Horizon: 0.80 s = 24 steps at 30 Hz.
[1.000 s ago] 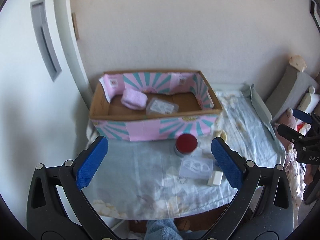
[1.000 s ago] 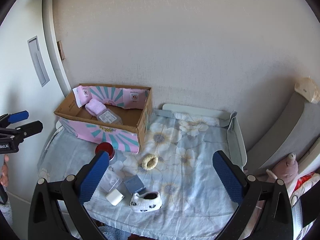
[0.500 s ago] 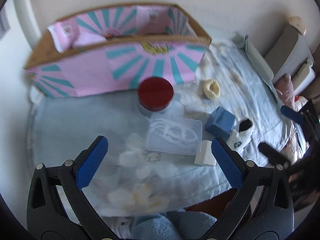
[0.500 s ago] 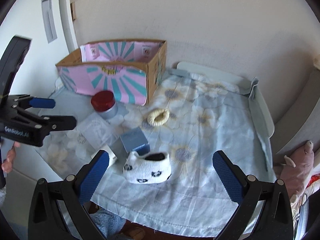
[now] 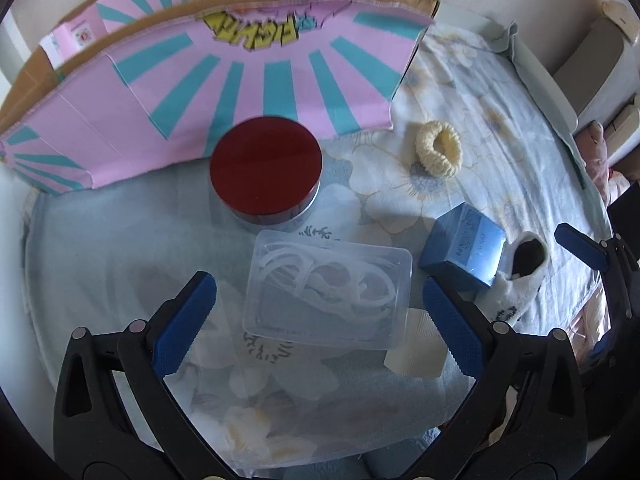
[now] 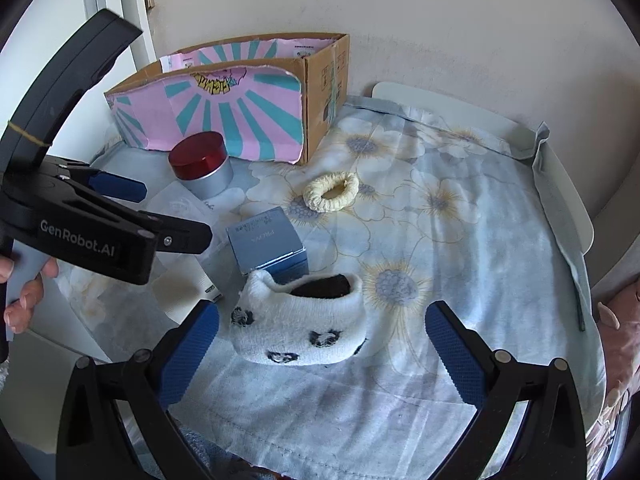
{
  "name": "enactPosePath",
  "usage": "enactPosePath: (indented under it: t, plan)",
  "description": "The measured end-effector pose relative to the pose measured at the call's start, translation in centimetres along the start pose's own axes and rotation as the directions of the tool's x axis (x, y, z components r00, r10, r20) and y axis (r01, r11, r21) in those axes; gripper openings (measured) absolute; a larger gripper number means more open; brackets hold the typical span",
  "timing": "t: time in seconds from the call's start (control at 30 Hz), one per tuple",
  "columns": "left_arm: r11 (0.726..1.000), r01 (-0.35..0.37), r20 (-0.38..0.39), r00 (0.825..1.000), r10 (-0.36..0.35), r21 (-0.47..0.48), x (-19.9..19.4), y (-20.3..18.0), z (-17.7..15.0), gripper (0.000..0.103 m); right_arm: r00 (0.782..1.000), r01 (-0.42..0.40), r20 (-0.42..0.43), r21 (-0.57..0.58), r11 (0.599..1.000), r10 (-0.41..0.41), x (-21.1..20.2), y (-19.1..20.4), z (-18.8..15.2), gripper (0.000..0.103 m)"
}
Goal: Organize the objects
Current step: 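Grasp the clear floss-pick box with the left tool while the right tool grasps the panda sock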
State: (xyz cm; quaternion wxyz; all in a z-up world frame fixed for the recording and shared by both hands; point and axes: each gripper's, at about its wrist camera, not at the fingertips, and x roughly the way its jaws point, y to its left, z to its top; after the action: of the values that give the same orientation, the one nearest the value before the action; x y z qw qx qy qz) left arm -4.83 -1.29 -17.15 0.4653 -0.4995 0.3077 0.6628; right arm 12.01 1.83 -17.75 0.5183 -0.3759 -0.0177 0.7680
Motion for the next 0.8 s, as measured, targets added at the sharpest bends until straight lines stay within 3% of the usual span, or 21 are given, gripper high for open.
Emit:
enactPosePath:
  t: [0.13, 0.3, 0.43, 0.8]
  plan:
    - [1.0, 0.003, -0.018, 1.0, -0.003, -0.004, 0.6, -0.1, 0.3, 0.102, 1.0, -0.023, -0.014, -0.014, 1.0, 0.022, 0.7, 0.3, 0.0, 0.093]
    - [0.999, 0.031, -0.044, 0.999, -0.032, -0.018, 1.1, 0.0, 0.4, 0.086, 0.998, -0.046, -0.038, -0.039, 0.998, 0.044, 1.4, 0.8, 0.2, 0.077]
    - [1.0, 0.023, -0.048, 0.999, -0.023, -0.002, 1.0, 0.0, 0.2, 0.082, 0.997, -0.052, -0.05, -0.038, 0.998, 0.05, 1.7, 1.1, 0.3, 0.067]
    - [0.999, 0.032, -0.021, 0.999, -0.032, 0.007, 0.0, 0.1, 0.0, 0.082, 0.997, -0.054, -0.061, -0.023, 0.998, 0.052, 1.6, 0.7, 0.5, 0.062]
